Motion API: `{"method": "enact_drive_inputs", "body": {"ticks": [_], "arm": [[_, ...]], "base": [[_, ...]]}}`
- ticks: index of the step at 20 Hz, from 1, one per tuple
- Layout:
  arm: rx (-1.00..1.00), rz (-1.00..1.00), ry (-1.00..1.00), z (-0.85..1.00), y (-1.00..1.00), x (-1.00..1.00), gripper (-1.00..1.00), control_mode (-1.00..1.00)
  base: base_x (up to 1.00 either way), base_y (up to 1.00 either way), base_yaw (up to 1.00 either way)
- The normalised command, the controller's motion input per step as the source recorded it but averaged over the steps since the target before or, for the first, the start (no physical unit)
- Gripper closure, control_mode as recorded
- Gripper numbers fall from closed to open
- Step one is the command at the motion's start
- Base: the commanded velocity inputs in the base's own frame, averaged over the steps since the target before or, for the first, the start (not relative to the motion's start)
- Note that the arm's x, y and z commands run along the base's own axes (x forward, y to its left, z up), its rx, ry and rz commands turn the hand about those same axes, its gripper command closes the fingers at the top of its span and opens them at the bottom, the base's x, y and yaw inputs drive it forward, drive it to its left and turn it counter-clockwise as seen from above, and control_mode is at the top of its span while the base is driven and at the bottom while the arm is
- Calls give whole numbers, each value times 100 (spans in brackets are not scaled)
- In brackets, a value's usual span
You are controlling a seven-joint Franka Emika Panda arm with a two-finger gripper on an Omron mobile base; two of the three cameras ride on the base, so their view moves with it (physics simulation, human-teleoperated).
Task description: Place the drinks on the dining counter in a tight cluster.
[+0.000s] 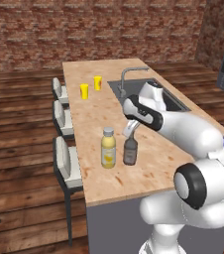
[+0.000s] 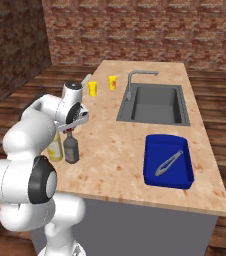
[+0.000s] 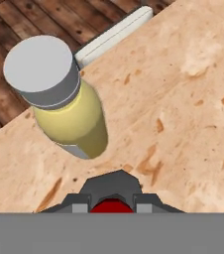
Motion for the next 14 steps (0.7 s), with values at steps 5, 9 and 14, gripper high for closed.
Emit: {"method": "enact_drive_inputs", "body": {"ticks": [5,9,14], "arm": [[0,0,0,0,1,34,100,-100],[0,0,0,-6,0,21,100,-100],[0,0,1,-24,0,7,100,-100]], "base": [[0,0,0],[0,0,0],[0,0,0]]}}
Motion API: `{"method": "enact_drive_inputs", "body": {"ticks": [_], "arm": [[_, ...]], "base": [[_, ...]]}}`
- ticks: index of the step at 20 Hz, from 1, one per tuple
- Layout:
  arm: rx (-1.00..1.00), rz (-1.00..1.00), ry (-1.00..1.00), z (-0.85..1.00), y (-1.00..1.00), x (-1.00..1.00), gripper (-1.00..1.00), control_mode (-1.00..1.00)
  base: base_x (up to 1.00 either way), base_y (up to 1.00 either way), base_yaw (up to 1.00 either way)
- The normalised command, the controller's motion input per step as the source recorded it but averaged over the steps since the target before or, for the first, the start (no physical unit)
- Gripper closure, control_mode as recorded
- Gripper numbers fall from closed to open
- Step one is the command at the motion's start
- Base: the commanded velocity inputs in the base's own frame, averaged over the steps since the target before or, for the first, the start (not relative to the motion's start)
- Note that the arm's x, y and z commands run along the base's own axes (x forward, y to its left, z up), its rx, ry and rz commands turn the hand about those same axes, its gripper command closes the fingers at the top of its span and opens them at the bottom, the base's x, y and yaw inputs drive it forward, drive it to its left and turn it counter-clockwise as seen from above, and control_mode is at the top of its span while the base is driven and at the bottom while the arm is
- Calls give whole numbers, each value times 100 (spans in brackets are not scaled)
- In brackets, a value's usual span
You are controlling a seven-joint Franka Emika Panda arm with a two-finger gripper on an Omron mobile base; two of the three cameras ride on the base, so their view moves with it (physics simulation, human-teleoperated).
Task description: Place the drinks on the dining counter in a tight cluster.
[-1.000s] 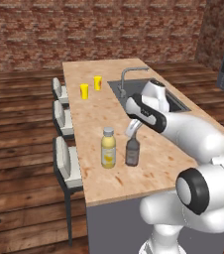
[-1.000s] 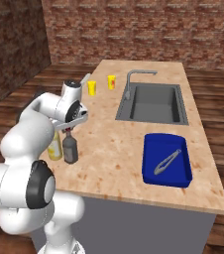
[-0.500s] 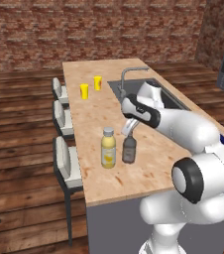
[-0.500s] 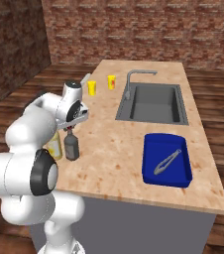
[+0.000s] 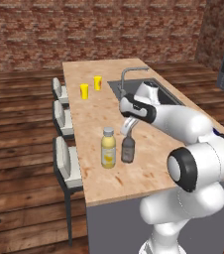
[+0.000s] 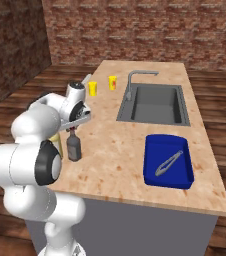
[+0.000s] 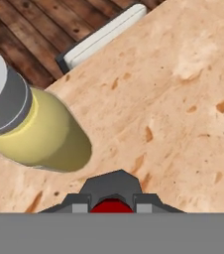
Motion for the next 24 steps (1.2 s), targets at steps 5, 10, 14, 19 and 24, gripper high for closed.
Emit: {"method": "enact_drive_inputs", "body": {"ticks": [5,10,14,19,24], "arm": [[0,0,1,-24,0,0,100,-100],[0,0,0,-19,0,1,100,-100],[0,0,0,-4,0,13,100,-100],[0,0,0,-16,0,5,100,-100],[0,1,0,-1,0,0,100,-100]], "base": [[0,0,0],[0,0,0],[0,0,0],[0,0,0],[0,0,0]]}}
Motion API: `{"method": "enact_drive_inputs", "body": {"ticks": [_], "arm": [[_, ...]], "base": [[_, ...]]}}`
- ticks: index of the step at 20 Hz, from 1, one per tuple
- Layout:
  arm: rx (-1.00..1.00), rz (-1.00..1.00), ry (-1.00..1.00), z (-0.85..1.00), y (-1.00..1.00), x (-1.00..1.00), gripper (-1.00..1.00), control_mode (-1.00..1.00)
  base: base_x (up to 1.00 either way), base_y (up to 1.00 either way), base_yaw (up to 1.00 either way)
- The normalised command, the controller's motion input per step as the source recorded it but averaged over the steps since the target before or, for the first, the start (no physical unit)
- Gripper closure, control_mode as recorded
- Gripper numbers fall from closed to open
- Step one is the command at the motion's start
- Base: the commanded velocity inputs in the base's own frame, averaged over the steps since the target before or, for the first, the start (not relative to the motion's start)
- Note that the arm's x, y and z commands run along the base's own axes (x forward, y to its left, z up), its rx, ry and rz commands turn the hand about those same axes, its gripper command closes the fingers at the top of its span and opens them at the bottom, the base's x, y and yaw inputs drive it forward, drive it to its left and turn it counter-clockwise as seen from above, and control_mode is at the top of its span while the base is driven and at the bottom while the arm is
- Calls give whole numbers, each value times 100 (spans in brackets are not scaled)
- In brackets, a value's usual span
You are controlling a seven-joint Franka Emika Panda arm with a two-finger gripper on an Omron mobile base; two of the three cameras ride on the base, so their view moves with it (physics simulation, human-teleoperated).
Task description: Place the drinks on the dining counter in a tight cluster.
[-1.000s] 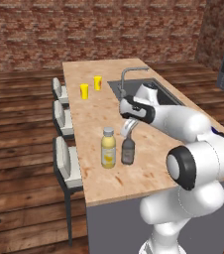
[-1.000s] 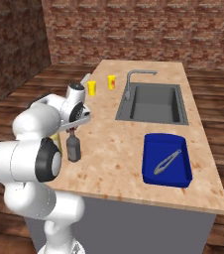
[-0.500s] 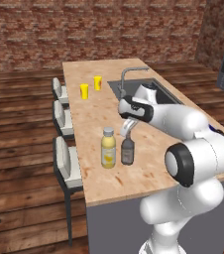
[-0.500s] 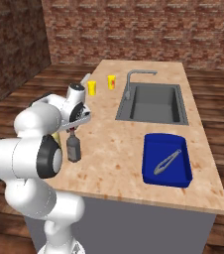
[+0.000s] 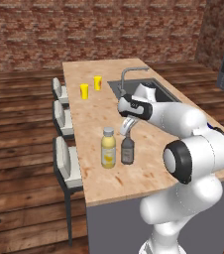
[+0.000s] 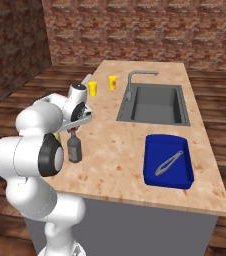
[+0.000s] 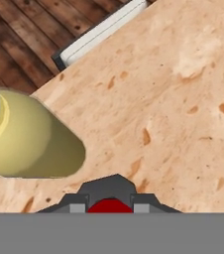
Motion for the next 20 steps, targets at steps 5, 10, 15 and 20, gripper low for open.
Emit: {"method": "enact_drive_inputs", "body": {"ticks": [5,10,15,20], "arm": [[2,2,0,0,-1,-1,100,-100],[2,5,-3,0,0,0,100,-100],[3,6,-11,0,0,0,100,-100],[1,5,-10,0,0,0,100,-100]], "base": [[0,0,0],[0,0,0],[0,0,0],[0,0,0]]}}
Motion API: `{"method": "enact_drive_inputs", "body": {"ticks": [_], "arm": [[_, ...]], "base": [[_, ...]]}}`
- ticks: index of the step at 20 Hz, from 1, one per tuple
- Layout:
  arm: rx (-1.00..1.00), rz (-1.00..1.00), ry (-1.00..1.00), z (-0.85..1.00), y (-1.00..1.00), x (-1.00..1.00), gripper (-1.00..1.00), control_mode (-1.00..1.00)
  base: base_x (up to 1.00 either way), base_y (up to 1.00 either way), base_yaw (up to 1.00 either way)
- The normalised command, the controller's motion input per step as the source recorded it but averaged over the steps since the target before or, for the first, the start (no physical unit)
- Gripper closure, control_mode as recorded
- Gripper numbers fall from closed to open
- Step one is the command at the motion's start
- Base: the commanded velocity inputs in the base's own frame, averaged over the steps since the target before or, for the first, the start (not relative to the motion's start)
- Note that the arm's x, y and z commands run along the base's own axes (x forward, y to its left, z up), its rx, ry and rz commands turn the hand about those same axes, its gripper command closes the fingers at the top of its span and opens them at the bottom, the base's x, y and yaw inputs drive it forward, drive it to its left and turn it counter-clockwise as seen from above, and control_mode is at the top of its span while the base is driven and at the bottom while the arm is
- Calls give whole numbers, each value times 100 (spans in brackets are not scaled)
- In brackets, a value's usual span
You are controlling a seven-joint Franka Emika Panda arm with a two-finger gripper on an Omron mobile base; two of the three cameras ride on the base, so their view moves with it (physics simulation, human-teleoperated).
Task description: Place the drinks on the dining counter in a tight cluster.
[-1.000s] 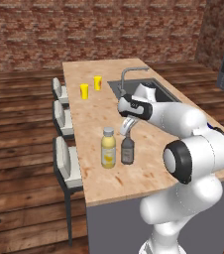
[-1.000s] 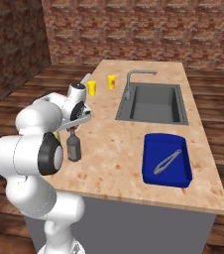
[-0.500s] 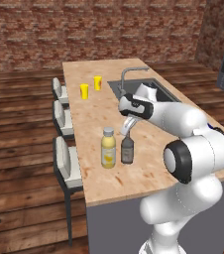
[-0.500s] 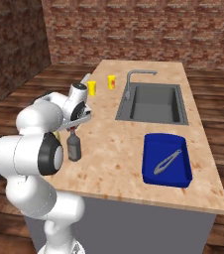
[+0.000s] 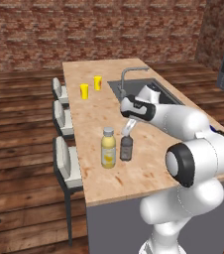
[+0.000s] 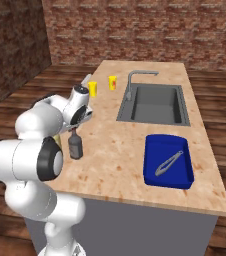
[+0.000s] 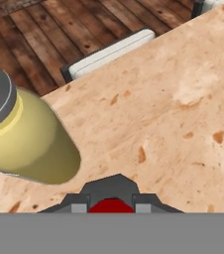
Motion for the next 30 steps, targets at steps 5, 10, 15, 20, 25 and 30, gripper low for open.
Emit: {"method": "enact_drive_inputs", "body": {"ticks": [5,10,15,20,25,30], "arm": [[0,1,0,0,0,0,100,-100],[0,0,0,0,0,0,100,-100],[0,0,0,0,0,0,-100,-100],[0,0,0,0,0,0,-100,-100],[0,0,0,0,0,0,-100,-100],[0,0,0,3,-2,0,-100,-100]], "base": [[0,0,0],[0,0,0],[0,0,0],[0,0,0],[0,0,0],[0,0,0]]}}
